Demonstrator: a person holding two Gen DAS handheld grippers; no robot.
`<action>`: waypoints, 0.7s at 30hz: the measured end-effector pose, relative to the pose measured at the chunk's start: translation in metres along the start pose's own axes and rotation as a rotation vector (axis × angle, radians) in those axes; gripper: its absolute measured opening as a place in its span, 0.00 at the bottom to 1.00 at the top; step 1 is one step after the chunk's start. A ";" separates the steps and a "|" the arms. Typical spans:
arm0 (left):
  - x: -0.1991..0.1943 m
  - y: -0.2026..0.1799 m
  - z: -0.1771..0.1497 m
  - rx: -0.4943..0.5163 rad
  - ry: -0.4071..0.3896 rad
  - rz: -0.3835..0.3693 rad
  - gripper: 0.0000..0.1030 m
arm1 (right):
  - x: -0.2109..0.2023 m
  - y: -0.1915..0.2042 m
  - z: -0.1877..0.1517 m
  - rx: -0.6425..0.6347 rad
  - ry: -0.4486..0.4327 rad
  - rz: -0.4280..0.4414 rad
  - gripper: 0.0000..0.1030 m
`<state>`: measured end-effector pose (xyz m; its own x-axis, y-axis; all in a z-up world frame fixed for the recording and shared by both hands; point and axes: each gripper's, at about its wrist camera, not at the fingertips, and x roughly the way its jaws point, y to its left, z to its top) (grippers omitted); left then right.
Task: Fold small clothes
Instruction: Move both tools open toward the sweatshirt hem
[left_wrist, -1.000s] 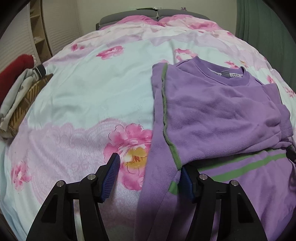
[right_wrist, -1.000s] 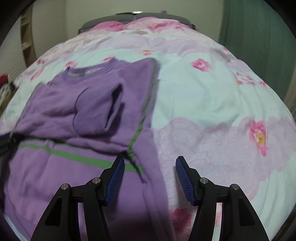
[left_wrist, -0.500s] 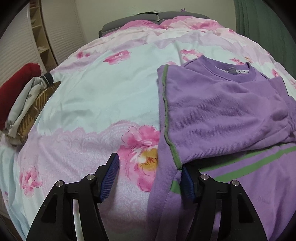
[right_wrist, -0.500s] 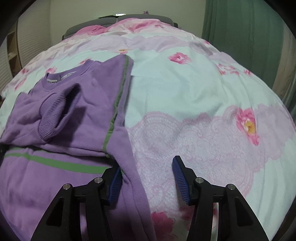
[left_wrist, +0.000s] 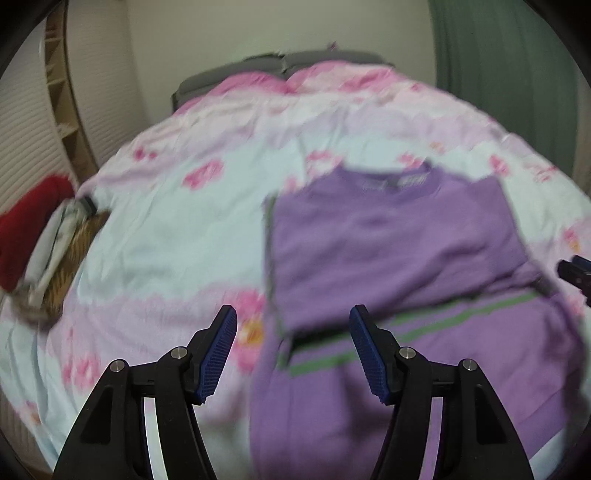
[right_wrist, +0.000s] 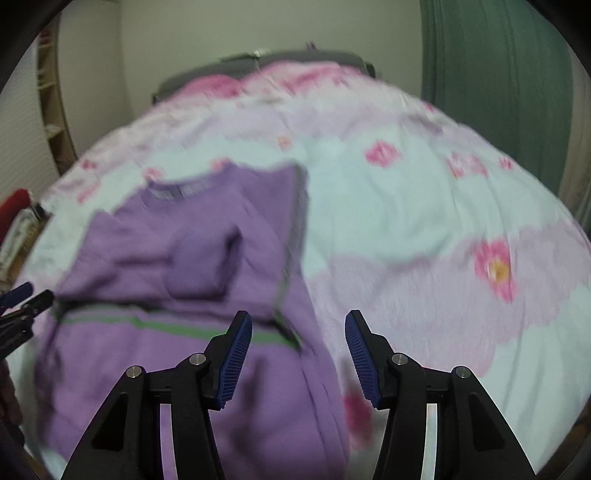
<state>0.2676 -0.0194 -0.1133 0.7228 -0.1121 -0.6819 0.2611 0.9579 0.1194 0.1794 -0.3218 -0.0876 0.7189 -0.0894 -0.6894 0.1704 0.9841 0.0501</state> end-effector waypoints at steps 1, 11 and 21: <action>0.001 -0.001 0.012 0.000 -0.017 -0.014 0.61 | 0.004 0.000 0.008 -0.001 -0.004 -0.004 0.51; 0.091 0.001 0.073 0.055 0.012 -0.102 0.61 | 0.092 -0.003 0.078 -0.032 0.060 -0.023 0.51; 0.150 0.027 0.062 -0.009 0.131 -0.044 0.63 | 0.142 -0.008 0.076 -0.027 0.125 -0.093 0.51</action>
<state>0.4225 -0.0270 -0.1671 0.6207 -0.1190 -0.7749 0.2847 0.9552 0.0813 0.3312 -0.3537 -0.1311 0.6113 -0.1626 -0.7745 0.2133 0.9763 -0.0366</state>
